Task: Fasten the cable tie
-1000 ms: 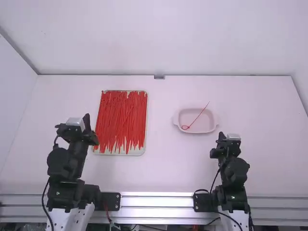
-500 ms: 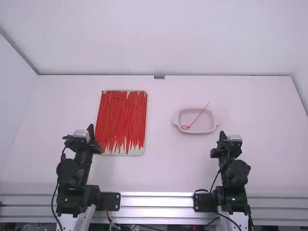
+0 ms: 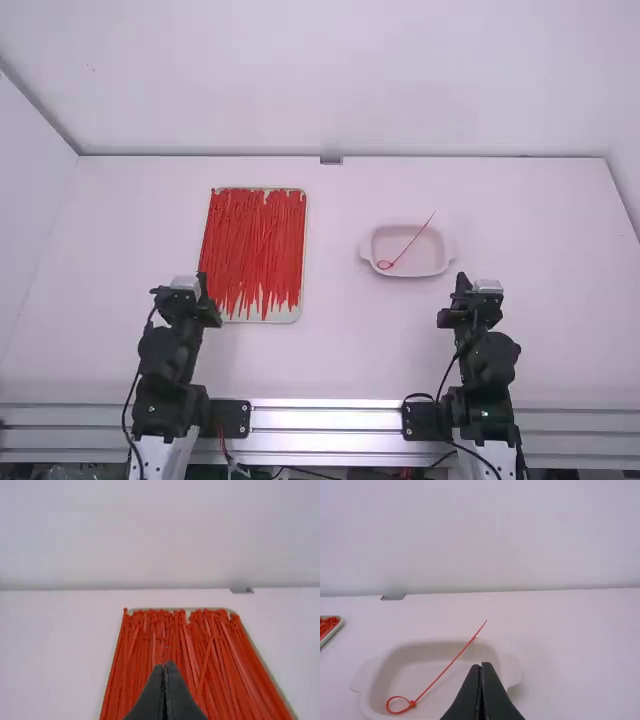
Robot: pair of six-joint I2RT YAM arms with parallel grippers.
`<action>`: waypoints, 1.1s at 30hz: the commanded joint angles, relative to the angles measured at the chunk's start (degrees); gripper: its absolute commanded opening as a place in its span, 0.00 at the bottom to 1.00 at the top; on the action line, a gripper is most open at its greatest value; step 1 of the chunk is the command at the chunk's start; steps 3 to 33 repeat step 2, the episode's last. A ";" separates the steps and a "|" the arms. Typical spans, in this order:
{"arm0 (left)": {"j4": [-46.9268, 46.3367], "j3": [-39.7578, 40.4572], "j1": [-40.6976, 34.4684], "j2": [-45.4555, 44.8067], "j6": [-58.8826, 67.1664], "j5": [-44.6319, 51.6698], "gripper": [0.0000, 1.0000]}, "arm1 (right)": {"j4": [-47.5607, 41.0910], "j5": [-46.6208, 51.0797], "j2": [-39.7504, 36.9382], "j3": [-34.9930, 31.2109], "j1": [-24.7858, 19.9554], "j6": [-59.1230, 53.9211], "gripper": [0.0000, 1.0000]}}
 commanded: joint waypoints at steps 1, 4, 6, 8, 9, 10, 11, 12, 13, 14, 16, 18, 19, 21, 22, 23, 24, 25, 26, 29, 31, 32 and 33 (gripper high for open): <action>0.34 -1.32 0.01 -0.47 0.08 -0.12 0.00 | -0.23 0.12 -0.51 -0.71 0.16 0.05 0.00; 0.34 -1.32 0.01 -0.47 0.08 -0.12 0.00 | -0.23 0.12 -0.51 -0.71 0.16 0.05 0.00; 0.34 -1.32 0.01 -0.47 0.08 -0.12 0.00 | -0.23 0.12 -0.51 -0.71 0.16 0.05 0.00; 0.34 -1.32 0.01 -0.47 0.08 -0.12 0.00 | -0.23 0.12 -0.51 -0.71 0.16 0.05 0.00; 0.34 -1.32 0.01 -0.47 0.08 -0.12 0.00 | -0.23 0.12 -0.51 -0.71 0.16 0.05 0.00; 0.34 -1.32 0.01 -0.47 0.08 -0.12 0.00 | -0.23 0.12 -0.51 -0.71 0.16 0.05 0.00; 0.34 -1.32 0.01 -0.47 0.08 -0.12 0.00 | -0.23 0.12 -0.51 -0.71 0.16 0.05 0.00; 0.34 -1.32 0.01 -0.47 0.08 -0.12 0.00 | -0.23 0.12 -0.51 -0.71 0.16 0.05 0.00; 0.34 -1.32 0.01 -0.47 0.08 -0.12 0.00 | -0.23 0.12 -0.51 -0.71 0.16 0.05 0.00; 0.34 -1.32 0.01 -0.47 0.08 -0.12 0.00 | -0.23 0.12 -0.51 -0.71 0.16 0.05 0.00; 0.34 -1.32 0.01 -0.47 0.08 -0.12 0.00 | -0.23 0.12 -0.51 -0.71 0.16 0.05 0.00; 0.34 -1.32 0.01 -0.47 0.08 -0.12 0.00 | -0.23 0.12 -0.51 -0.71 0.16 0.05 0.00; 0.34 -1.32 0.01 -0.47 0.08 -0.12 0.00 | -0.23 0.12 -0.51 -0.71 0.16 0.05 0.00; 0.34 -1.32 0.01 -0.47 0.08 -0.12 0.00 | -0.23 0.12 -0.51 -0.71 0.16 0.05 0.00; 0.34 -1.32 0.01 -0.47 0.08 -0.12 0.00 | -0.23 0.12 -0.51 -0.71 0.16 0.05 0.00; 0.34 -1.32 0.01 -0.47 0.08 -0.12 0.00 | -0.23 0.12 -0.51 -0.71 0.16 0.05 0.00; 0.34 -1.32 0.01 -0.47 0.08 -0.12 0.00 | -0.23 0.12 -0.51 -0.71 0.16 0.05 0.00; 0.34 -1.32 0.01 -0.47 0.08 -0.12 0.00 | -0.23 0.12 -0.51 -0.71 0.16 0.05 0.00; 0.34 -1.32 0.01 -0.47 0.08 -0.12 0.00 | -0.23 0.12 -0.51 -0.71 0.16 0.05 0.00; 0.34 -1.32 0.01 -0.47 0.08 -0.12 0.00 | -0.23 0.12 -0.51 -0.71 0.16 0.05 0.00; 0.34 -1.32 0.01 -0.47 0.08 -0.12 0.00 | -0.23 0.12 -0.51 -0.71 0.16 0.05 0.00; 0.34 -1.32 0.01 -0.47 0.08 -0.12 0.00 | -0.23 0.12 -0.51 -0.71 0.16 0.05 0.00; 0.34 -1.32 0.01 -0.47 0.08 -0.12 0.00 | -0.23 0.12 -0.51 -0.71 0.16 0.05 0.00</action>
